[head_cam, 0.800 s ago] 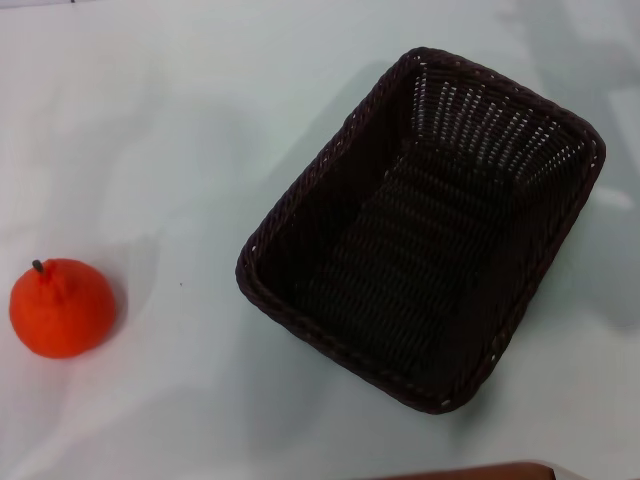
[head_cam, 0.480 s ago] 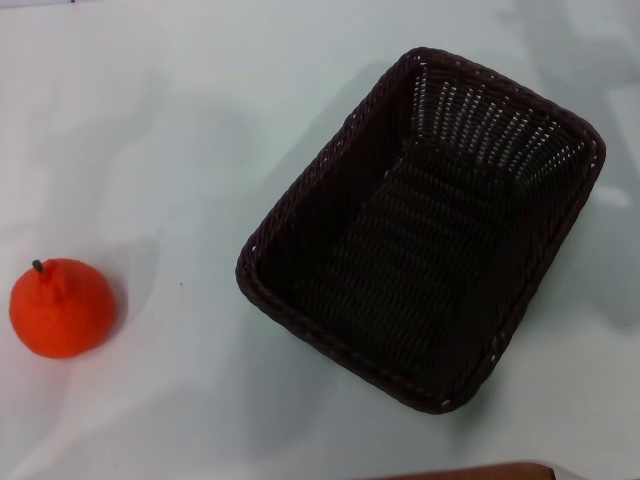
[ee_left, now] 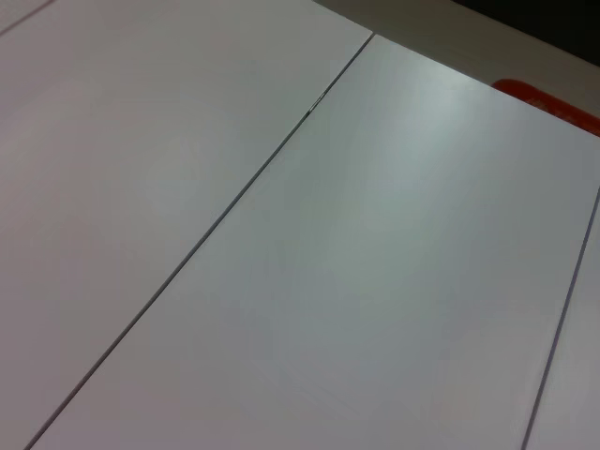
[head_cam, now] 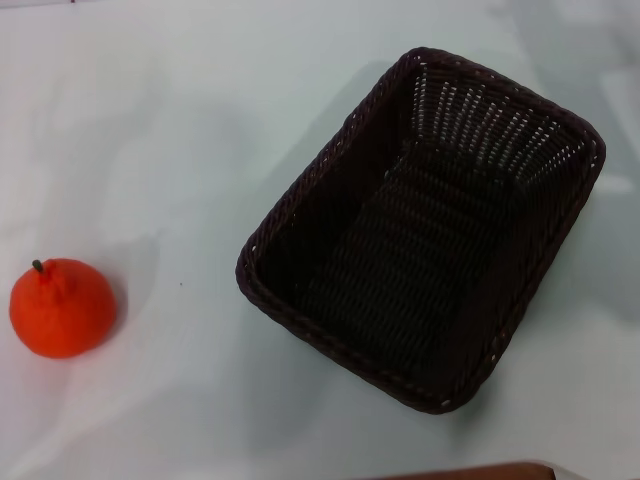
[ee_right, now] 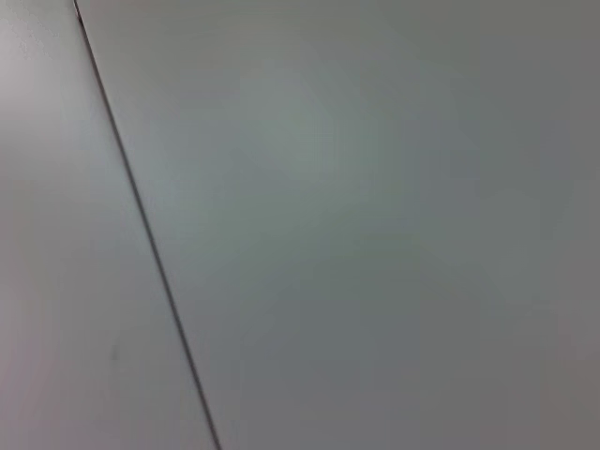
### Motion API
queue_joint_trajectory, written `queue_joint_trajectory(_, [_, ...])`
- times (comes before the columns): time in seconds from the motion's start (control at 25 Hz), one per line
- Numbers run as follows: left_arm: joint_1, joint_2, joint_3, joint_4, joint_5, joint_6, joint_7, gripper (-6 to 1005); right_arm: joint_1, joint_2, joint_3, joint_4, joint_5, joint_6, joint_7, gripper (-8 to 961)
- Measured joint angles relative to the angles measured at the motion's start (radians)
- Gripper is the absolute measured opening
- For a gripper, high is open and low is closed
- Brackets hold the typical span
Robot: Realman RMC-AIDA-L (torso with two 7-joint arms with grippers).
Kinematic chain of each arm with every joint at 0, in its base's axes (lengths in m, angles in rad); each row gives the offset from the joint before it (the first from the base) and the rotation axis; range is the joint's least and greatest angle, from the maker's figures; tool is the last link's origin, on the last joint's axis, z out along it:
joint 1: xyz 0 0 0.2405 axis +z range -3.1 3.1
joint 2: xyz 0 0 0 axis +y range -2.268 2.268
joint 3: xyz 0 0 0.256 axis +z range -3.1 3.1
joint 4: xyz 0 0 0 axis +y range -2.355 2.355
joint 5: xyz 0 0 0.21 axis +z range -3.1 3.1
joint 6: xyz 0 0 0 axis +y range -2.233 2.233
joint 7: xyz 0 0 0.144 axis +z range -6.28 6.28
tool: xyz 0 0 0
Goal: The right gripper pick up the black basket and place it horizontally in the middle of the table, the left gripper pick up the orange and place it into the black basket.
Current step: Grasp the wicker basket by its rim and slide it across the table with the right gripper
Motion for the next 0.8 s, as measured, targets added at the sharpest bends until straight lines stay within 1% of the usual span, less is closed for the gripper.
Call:
queue_joint_trajectory(0.32, [-0.004, 0.0, 0.0, 0.0, 0.0, 0.0, 0.0, 885, -0.008, -0.002, -0.09, -0.054, 0.0, -0.039, 0.084, 738])
queue_joint_trajectory(0.4, [-0.004, 0.0, -0.001, 0.0, 0.0, 0.0, 0.0, 883, -0.014, -0.006, -0.156, -0.093, -0.006, -0.065, 0.14, 737])
queue_joint_trajectory(0.48, [-0.005, 0.0, -0.001, 0.0, 0.0, 0.001, 0.0, 882, -0.026, -0.017, -0.254, -0.174, -0.054, -0.113, 0.259, 737])
queue_joint_trajectory(0.56, [-0.008, 0.001, -0.002, 0.0, 0.0, 0.007, 0.001, 880, -0.039, -0.039, -0.335, -0.28, -0.161, -0.154, 0.427, 737])
queue_joint_trajectory(0.6, [-0.009, 0.001, -0.002, 0.0, 0.0, 0.011, 0.001, 879, -0.043, -0.058, -0.371, -0.341, -0.237, -0.167, 0.538, 737])
queue_joint_trajectory(0.68, [-0.013, 0.001, -0.002, 0.0, 0.0, 0.019, 0.001, 878, -0.046, -0.1, -0.424, -0.454, -0.409, -0.162, 0.774, 737])
queue_joint_trajectory(0.72, [-0.014, 0.001, -0.002, -0.001, 0.0, 0.022, 0.001, 877, -0.045, -0.125, -0.448, -0.511, -0.502, -0.145, 0.907, 737])
queue_joint_trajectory(0.8, [-0.016, 0.001, -0.002, -0.002, 0.0, 0.025, 0.002, 875, -0.03, -0.171, -0.473, -0.609, -0.68, -0.074, 1.138, 736])
